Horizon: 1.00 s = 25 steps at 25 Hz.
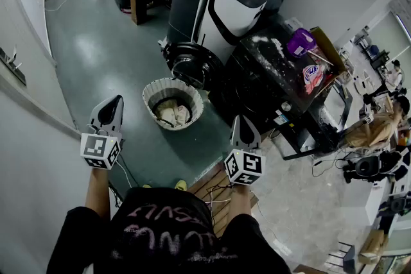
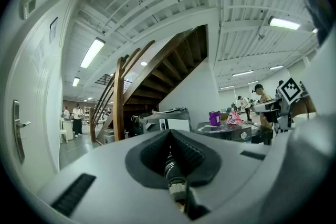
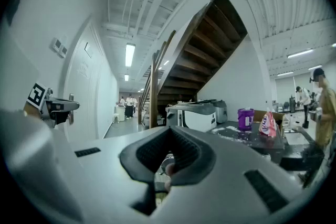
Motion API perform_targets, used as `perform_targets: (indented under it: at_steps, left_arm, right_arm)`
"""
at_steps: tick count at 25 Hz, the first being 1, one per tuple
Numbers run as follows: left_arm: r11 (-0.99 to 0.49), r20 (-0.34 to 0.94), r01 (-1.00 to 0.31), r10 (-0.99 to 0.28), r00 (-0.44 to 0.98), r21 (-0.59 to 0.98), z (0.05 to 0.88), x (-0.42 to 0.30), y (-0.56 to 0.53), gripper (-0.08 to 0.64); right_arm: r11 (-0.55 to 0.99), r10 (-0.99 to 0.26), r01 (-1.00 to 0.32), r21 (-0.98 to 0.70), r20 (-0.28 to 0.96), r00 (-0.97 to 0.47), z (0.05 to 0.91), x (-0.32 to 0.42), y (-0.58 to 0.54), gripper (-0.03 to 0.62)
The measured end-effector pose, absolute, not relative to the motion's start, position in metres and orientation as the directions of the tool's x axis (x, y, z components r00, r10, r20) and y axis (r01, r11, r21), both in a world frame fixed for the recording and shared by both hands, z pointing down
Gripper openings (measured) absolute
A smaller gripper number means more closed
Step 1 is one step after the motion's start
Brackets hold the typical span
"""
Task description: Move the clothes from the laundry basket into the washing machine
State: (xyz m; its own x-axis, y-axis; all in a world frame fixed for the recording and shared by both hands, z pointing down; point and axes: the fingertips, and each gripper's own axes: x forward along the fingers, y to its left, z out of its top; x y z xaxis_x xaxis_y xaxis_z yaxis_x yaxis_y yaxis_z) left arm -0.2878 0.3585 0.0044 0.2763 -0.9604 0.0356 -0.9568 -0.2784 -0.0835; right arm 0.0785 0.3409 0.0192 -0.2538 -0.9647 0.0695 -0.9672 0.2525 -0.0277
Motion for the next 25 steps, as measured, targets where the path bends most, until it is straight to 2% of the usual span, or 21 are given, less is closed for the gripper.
perform_targets:
  at_steps: [12,18,25]
  left_arm:
    - [-0.299,0.028,-0.950,-0.954,0.298,-0.087,0.003,-0.282,0.361,0.011]
    - [-0.296,0.027,-0.950,-0.955,0.295,-0.100,0.002,-0.281,0.362,0.011]
    - [-0.267,0.005,-0.960,-0.964,0.267,-0.087,-0.002,-0.292,0.366,0.031]
  right_arm:
    - [0.234,-0.971,-0.972,-0.023,0.043,-0.235,0.014,0.080,0.352,0.003]
    - [0.271,-0.963,-0.963,-0.015,0.015,-0.271,0.011,0.068,0.356,0.005]
    - [0.299,-0.954,-0.954,-0.017,0.013,-0.299,0.014,0.061,0.358,0.081]
